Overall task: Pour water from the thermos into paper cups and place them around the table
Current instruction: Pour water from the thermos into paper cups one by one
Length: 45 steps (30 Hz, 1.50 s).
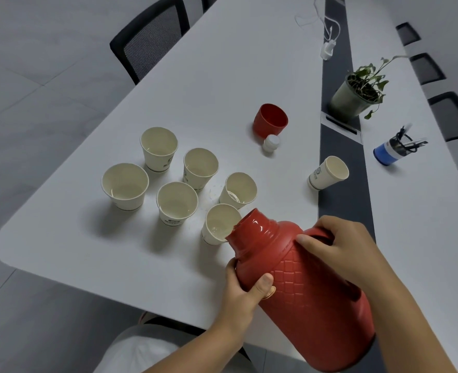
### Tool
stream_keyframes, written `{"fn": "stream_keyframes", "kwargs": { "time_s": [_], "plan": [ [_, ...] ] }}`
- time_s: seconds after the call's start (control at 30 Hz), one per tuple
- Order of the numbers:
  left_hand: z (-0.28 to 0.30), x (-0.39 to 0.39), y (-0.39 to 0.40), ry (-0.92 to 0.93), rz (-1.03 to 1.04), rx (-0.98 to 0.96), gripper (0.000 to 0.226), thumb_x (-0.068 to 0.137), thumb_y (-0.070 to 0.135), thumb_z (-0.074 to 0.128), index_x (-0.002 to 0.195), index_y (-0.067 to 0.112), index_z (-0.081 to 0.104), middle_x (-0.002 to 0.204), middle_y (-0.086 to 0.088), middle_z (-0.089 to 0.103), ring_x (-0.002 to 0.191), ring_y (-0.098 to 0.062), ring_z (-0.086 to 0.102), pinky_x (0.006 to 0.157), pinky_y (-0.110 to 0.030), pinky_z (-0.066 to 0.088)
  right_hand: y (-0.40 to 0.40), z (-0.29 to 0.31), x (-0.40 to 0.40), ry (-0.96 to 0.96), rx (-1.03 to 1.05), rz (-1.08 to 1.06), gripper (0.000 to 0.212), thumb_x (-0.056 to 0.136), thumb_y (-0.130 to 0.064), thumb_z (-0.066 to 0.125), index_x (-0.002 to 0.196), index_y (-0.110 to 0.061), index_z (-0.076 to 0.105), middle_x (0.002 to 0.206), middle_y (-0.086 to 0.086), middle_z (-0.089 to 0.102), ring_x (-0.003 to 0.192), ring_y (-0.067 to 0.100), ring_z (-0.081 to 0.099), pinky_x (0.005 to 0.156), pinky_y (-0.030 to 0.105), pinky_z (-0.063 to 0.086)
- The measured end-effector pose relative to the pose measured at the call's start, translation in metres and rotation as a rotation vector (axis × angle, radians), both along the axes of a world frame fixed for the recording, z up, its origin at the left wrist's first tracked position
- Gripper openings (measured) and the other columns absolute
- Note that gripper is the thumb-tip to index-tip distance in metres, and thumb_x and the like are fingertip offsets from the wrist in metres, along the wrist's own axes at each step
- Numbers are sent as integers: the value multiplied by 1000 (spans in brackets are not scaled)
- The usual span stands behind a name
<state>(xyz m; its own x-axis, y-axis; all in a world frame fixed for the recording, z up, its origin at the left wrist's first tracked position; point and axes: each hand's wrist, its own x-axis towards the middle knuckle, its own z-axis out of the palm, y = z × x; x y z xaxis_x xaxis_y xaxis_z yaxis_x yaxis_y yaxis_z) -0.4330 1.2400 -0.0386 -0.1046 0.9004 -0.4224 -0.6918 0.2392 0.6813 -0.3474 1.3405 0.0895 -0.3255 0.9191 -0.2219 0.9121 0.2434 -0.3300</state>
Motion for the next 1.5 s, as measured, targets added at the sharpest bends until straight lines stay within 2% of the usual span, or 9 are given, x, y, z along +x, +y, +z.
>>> {"fn": "stream_keyframes", "kwargs": {
  "time_s": [0.5, 0.57, 0.67, 0.9, 1.03, 1.13, 1.23, 1.37, 1.5],
  "plan": [
    [-1, -2, 2, -28, 18, -16, 104, 16, 63, 82, 105, 24, 44, 97, -1, 63, 69, -2, 68, 59, -13, 51, 4, 0, -4, -11, -11, 27, 16, 77, -35, 63, 76, -20, 59, 69, -8, 59, 67, 6, 55, 55, 18, 39],
    [-2, -2, 2, -29, 23, -17, 91, 29, 48, 81, 108, 23, 43, 99, -3, 63, 71, -2, 68, 60, -13, 51, 4, 0, -4, -3, -14, 26, 16, 77, -35, 63, 75, -19, 59, 69, -8, 60, 67, 6, 55, 56, 19, 40],
    [-4, -3, 2, 2, 29, -16, 74, 38, 45, 71, 105, 25, 44, 99, -1, 63, 76, -2, 67, 64, -16, 51, 4, -1, -1, 18, -21, 22, 19, 75, -35, 65, 74, -16, 62, 67, -4, 62, 66, 8, 57, 57, 22, 42],
    [2, -7, 1, 114, 24, 25, 105, 19, 66, 81, 108, 31, 39, 107, 2, 61, 88, -2, 67, 66, -16, 52, 3, -3, 13, 100, -136, 16, 8, 71, -11, 61, 68, -18, 58, 57, -2, 59, 62, 3, 55, 55, 12, 42],
    [5, -8, 4, 289, 0, 30, 103, 21, 45, 84, 110, 38, 34, 117, 11, 52, 93, 8, 62, 70, -10, 50, 4, -4, 23, 87, -215, -26, 11, 66, -12, 53, 64, -22, 52, 55, -23, 59, 50, 0, 53, 46, 14, 40],
    [10, -7, 7, 471, -31, -25, 100, 21, 48, 77, 109, 49, 29, 112, 27, 47, 89, 18, 56, 70, -2, 45, 7, -8, 32, 62, -222, -46, 20, 68, -3, 53, 63, -22, 49, 52, -4, 55, 49, 9, 51, 50, 20, 40],
    [22, -3, 10, 627, -60, -77, 101, 19, 50, 71, 106, 59, 21, 109, 37, 41, 89, 16, 51, 71, -4, 41, 11, -12, 43, 48, -229, -51, 20, 68, -3, 54, 63, -20, 46, 61, -2, 53, 57, 17, 53, 53, 29, 45],
    [33, 4, 28, 729, -100, -30, 103, 20, 49, 73, 106, 69, 18, 110, 40, 42, 98, 16, 48, 82, -10, 39, 16, -20, 62, 227, -164, -127, 27, 63, 3, 51, 65, -23, 43, 61, 14, 56, 54, 29, 55, 54, 42, 51],
    [41, 5, 65, 845, -152, 71, 103, 24, 54, 74, 111, 65, 21, 114, 41, 41, 104, 26, 41, 83, -4, 35, 32, -26, 76, 410, -28, -219, 26, 56, -6, 48, 68, -29, 42, 76, 3, 59, 54, 26, 53, 52, 40, 50]
  ]
}}
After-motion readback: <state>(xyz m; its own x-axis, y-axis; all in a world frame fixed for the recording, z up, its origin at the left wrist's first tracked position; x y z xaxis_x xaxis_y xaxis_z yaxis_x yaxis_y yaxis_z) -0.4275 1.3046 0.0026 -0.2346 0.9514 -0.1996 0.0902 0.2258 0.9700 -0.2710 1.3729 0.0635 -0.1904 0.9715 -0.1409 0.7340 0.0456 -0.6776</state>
